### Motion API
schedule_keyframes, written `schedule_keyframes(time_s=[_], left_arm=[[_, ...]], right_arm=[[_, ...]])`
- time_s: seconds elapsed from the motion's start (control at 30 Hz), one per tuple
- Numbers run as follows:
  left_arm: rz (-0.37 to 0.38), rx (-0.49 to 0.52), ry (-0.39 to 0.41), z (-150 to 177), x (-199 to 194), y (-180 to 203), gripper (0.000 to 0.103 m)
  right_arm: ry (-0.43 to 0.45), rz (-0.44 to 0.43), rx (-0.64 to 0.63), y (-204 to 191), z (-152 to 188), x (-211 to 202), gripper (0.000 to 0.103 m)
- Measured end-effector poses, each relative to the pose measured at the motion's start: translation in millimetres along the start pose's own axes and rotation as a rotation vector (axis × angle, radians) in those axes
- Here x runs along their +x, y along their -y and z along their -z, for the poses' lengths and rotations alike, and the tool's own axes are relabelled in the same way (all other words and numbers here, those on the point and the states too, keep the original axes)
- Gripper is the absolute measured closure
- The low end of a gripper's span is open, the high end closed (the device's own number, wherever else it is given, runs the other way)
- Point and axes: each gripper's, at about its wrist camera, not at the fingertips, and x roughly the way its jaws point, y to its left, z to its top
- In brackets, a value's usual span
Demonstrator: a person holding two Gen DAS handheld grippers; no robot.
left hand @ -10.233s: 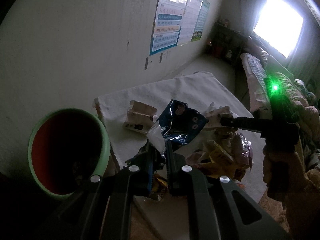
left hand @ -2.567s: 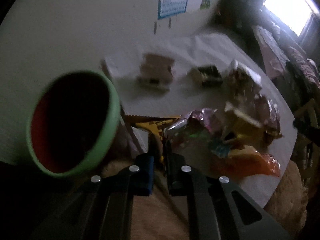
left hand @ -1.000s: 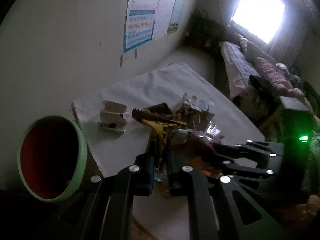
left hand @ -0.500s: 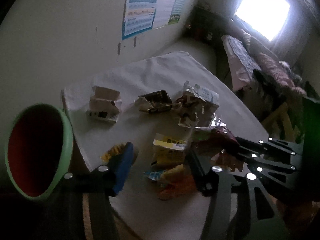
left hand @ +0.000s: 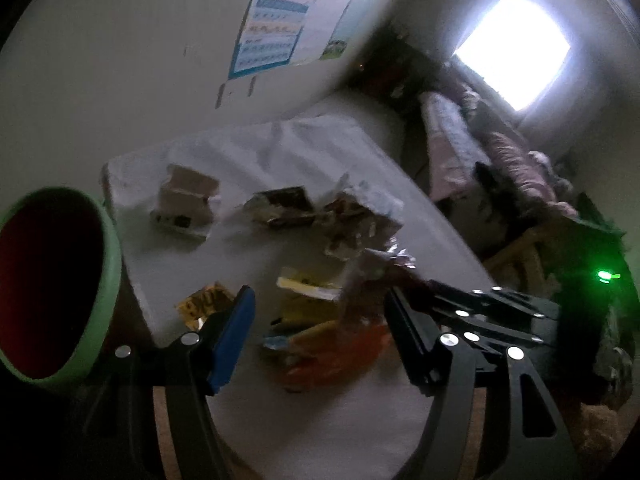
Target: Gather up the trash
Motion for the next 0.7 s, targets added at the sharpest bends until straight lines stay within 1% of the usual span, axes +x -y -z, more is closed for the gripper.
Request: schedule_keyframes(time_s=[0.1, 0.13, 0.17, 0.27, 0.33, 0.37, 0.47, 0.53, 0.6, 0.7], left_arm=[[-0.040, 0.029, 0.046, 1, -9, -2, 0.040], [-0.064, 0.026, 0.054, 2, -9, -6, 0.040], [-0.115, 0.014, 0.053, 2, -7, -13, 0.040], [-0.251, -0.022, -0.011, 4, 11, -35, 0.040], [-0.314, -0.016, -0.058, 7, 29, -45, 0.041], [-0.338, -0.002, -0.096, 10, 40, -48, 0.041], [-0.333, 0.034, -0.162, 15, 64, -49, 0.041], [-0.332, 0.041, -0.185, 15, 76, -49, 0.042], [-0.324, 0.029, -0.210, 12, 88, -52, 0.047], [-0.340, 0.029, -0.251, 12, 103, -55, 0.055]], right_arm=[[0.024, 0.029, 0.051, 12, 0, -3, 0.083], [0.034, 0.038, 0.071, 18, 0, -6, 0.083], [0.047, 0.044, 0.092, 23, 0, -9, 0.083], [0.089, 0.048, 0.137, 35, -2, -21, 0.083], [0.113, 0.048, 0.150, 39, -3, -28, 0.083], [0.124, 0.049, 0.155, 39, -3, -31, 0.083], [0.135, 0.043, 0.163, 40, -4, -35, 0.083], [0.129, 0.038, 0.163, 39, -3, -33, 0.083], [0.123, 0.033, 0.162, 38, -2, -31, 0.083], [0.113, 0.024, 0.165, 38, 0, -30, 0.082]])
